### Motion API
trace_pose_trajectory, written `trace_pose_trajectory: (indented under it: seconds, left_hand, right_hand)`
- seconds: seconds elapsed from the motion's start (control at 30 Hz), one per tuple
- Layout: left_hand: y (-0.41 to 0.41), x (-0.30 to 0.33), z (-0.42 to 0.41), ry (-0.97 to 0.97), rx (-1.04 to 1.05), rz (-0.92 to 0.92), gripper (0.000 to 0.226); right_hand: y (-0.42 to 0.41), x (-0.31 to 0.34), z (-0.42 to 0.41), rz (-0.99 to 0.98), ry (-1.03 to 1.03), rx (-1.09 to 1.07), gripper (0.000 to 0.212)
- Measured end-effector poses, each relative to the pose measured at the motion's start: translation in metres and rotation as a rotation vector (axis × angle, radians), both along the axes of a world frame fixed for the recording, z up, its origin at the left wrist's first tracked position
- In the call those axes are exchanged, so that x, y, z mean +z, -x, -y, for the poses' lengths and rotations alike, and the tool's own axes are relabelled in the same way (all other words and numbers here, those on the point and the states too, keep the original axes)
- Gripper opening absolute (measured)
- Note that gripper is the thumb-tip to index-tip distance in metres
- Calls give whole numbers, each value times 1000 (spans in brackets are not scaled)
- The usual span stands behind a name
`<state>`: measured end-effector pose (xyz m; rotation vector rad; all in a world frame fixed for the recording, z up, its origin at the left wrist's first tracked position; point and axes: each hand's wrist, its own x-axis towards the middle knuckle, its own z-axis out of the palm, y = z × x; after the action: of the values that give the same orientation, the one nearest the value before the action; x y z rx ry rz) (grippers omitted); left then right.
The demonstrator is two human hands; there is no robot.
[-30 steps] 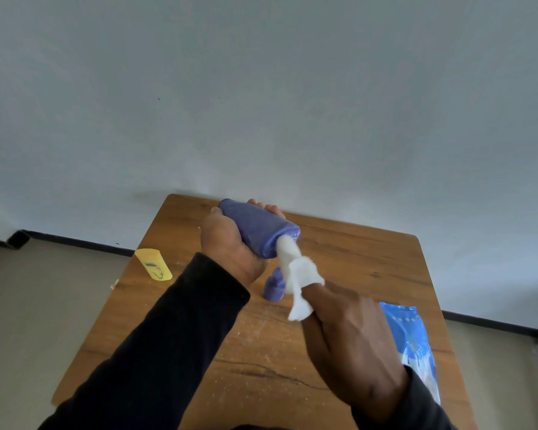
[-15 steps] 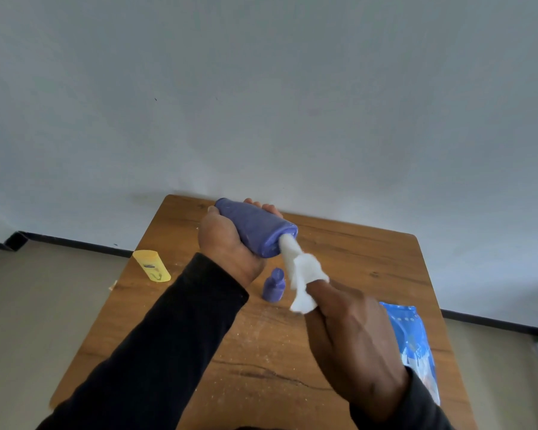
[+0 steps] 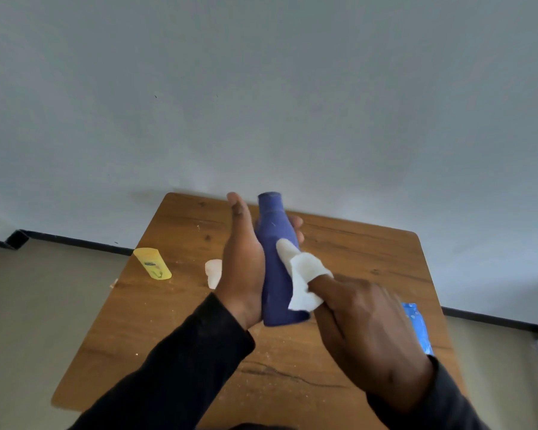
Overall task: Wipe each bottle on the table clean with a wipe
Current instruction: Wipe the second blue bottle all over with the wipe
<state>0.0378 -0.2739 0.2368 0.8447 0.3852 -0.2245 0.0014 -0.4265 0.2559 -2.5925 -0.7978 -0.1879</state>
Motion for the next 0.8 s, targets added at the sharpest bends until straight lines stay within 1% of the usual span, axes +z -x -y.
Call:
trace_pose_trajectory:
  seconds: [0.07,0.1,0.17,0.2,0.23,0.33,0.4,0.5,0.57,0.6,0.63,0.7,0.73,0.77,0.8]
  left_hand:
    - [9,-3,5,-22,-120,91,100]
    - [12,-5,7,-28,-167,145,103]
    - [15,-9,6,-26,-213,222,105]
    - [14,-10,5,-28,-214,238,106]
    - [14,-11,2,-36,-203,228,108]
    - [10,-15,-6,-10,-154,170,113]
    - [10,-17,-9,-45,-154,200,116]
    - [16,-23,-12,-81,-221,242,116]
    - [21,-28,-12,-166,-275,315,112]
    - [22,-31,-12,-210,-279,361,107]
    - [23,-33,-13,-257,-272,410,99]
    - [24,-35,-15,-391,-232,509,66]
    - [23,-34,-16,-469,-207,542,50]
    - [23,-33,-17,-547,-189,567,39]
    - [23,-33,-18,-616,-182,594,33]
  right_hand:
    - [-10,5,3,22,17,-18,5]
    - [-16,7,5,25,10,-27,5]
    - [-23,12,5,26,-6,-27,15]
    - [-22,13,3,20,-3,-15,14]
    - [-18,11,1,15,12,7,9]
    - [1,1,-8,-30,64,97,12]
    - [7,-5,-9,-68,56,124,9]
    - [-2,-3,-4,-4,39,50,12]
    - [-12,1,0,46,12,2,8]
    - [-17,2,3,66,-31,-7,5]
    - [-19,3,6,58,-117,-16,8]
    - [-23,0,13,-49,-382,-36,14]
    - [-23,-1,16,-108,-511,-62,21]
    - [-22,0,17,-157,-608,-91,26]
    - [-19,1,17,-188,-672,-102,25]
